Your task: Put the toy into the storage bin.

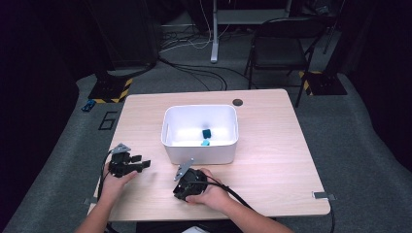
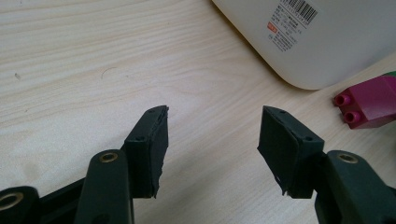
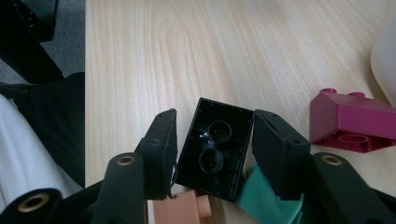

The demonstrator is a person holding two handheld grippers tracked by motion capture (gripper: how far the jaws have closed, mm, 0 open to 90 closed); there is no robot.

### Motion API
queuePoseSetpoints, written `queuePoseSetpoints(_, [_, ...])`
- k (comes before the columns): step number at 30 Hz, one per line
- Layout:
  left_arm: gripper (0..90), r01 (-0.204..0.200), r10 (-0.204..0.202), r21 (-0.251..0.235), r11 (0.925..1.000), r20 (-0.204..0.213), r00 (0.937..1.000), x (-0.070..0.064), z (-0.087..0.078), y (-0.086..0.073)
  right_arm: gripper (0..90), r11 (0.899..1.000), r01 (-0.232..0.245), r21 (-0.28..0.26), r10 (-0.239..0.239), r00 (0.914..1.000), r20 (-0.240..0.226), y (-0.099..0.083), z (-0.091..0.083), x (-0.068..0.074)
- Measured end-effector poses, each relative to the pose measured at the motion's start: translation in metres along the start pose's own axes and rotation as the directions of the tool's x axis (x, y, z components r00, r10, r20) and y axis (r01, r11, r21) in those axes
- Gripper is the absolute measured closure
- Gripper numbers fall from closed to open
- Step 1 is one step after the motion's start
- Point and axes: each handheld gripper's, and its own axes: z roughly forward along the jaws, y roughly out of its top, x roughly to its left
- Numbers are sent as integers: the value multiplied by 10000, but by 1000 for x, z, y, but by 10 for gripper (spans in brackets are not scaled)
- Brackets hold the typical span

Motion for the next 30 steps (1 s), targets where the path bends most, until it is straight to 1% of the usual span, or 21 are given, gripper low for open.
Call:
queuePoseSetpoints(6, [422, 4, -4, -23, 10000, -9, 10000, 0, 0, 0, 551, 9998, 47, 191, -47, 10000, -11, 0, 3, -1])
queuePoseSetpoints(9, [422, 14, -15, -68, 10000, -29, 10000, 0, 0, 0, 575, 9997, 30, 263, -27, 10000, -95, 0, 4, -1])
queuePoseSetpoints(13, [422, 17, -17, -65, 10000, -25, 10000, 0, 0, 0, 584, 9998, 64, 203, -62, 9999, -95, 0, 4, -2])
queuePoseSetpoints(17, [422, 12, -12, -71, 10000, -25, 10000, 0, 0, 0, 585, 9999, -36, 133, 37, 9999, -104, 1, 2, -1])
queuePoseSetpoints(20, [422, 22, -22, -96, 10000, -14, 10000, 0, 0, 0, 585, 10000, 41, 10, -40, 9998, -207, 3, -1, -1])
queuePoseSetpoints(22, [423, 6, -6, -61, 10000, -22, 10000, 0, 0, 0, 585, 9999, -112, -81, 110, 9995, -299, 4, -3, -1])
queuePoseSetpoints(24, [422, -2, 2, -56, 10000, -15, 10000, 0, 0, 0, 586, 9999, -37, -164, 33, 9996, -280, 5, -6, -2])
queuePoseSetpoints(25, [422, 5, -5, -61, 10000, -15, 10000, 0, 0, 0, 585, 9998, -75, -171, 70, 9996, -274, 6, -7, -2])
queuePoseSetpoints(29, [422, 23, -23, -82, 10000, -12, 10000, 0, 0, 0, 585, 9996, 17, -294, -26, 9996, -290, 13, -17, -1])
queuePoseSetpoints(30, [423, 23, -23, -80, 10000, -10, 10000, 0, 0, 0, 585, 9994, -98, -346, 89, 9996, -261, 14, -20, 0])
